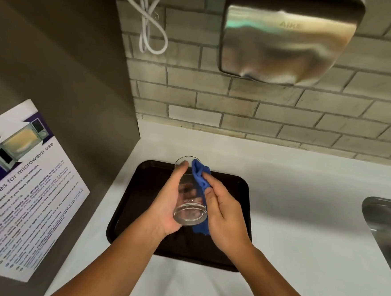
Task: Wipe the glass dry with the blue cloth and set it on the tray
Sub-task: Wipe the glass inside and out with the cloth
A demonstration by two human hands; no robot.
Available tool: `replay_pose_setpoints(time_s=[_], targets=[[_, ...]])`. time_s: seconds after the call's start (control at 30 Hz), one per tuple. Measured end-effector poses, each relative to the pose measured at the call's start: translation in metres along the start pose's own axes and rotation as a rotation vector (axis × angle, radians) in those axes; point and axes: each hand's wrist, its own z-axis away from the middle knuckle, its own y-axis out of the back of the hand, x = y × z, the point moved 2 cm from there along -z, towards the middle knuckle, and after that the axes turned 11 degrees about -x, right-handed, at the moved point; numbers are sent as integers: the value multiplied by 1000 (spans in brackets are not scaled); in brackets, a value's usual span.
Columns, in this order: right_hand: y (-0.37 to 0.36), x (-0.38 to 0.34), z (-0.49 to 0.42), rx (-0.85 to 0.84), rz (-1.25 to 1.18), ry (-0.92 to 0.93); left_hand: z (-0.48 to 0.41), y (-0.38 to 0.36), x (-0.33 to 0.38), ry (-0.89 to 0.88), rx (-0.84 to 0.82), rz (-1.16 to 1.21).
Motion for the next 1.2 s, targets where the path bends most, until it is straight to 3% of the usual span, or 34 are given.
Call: replay_pose_setpoints(time_s=[0.07,0.23,0.37,0.5,0.67,0.83,1.0,1.07,1.2], targets=[[2,2,4,5,22,38,-1,-1,1,-30,-30,-21],[6,10,0,21,-46,-79,-3,-4,0,-20,75,-124],[5,3,9,12,3,14,-4,-2,2,-57,93,-179],[5,11,3,7,-63,-84,-3,-5,5,-71,133,-177],[5,-3,13,-22,169,113,-3,-2,7,-97,146,-183],[2,-1,12,2,75,3,1,-3,7,-108,175,-183],[-4,-9,21,-41,147,187,0,-7,3,-99,186,-162],[-4,-6,21,-15,84,180,0,-11,4,-112,210,-169],[-1,-1,15,39,-303,-95,0,-18,5,-179,270,-229]])
